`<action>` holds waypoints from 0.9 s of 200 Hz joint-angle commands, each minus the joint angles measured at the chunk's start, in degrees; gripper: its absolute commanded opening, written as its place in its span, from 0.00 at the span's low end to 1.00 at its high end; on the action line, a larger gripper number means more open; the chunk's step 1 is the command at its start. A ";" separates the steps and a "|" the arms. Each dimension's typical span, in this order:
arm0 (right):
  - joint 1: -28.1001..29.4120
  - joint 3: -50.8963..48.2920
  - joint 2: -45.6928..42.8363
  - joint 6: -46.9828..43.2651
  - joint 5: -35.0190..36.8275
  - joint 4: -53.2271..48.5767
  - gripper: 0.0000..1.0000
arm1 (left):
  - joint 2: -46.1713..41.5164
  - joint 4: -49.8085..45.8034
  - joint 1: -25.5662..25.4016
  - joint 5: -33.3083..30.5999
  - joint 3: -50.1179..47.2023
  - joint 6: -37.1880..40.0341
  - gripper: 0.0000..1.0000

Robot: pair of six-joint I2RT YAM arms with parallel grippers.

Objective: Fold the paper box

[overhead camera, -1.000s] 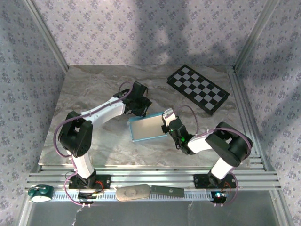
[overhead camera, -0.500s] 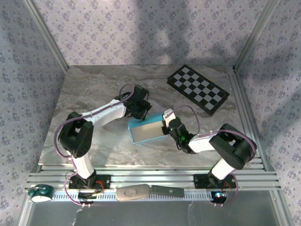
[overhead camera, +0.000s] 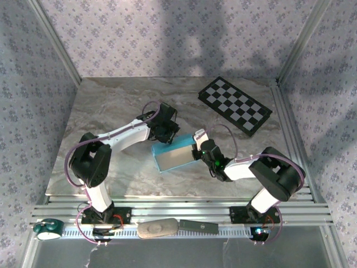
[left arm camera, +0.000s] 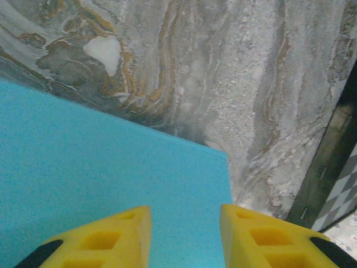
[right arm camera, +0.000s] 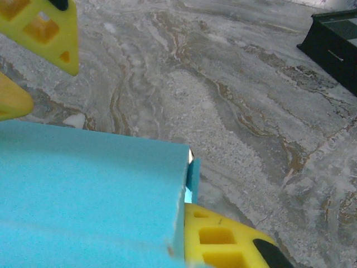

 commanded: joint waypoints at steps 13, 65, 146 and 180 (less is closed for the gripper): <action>0.98 -0.01 0.08 0.98 0.43 -4.79 0.13 | -1.75 0.45 -0.84 -1.06 -2.07 0.63 0.35; 1.60 0.88 -2.85 4.30 2.74 -10.44 0.30 | -3.25 1.20 -2.04 -4.57 -3.94 1.46 0.35; 2.63 -1.19 -18.28 13.91 1.36 -25.62 0.41 | -2.81 2.31 -3.07 -7.56 -4.93 3.18 0.35; 4.03 0.78 -25.64 21.97 -0.05 -39.47 0.39 | -2.82 1.91 -3.82 -9.23 -4.92 3.64 0.34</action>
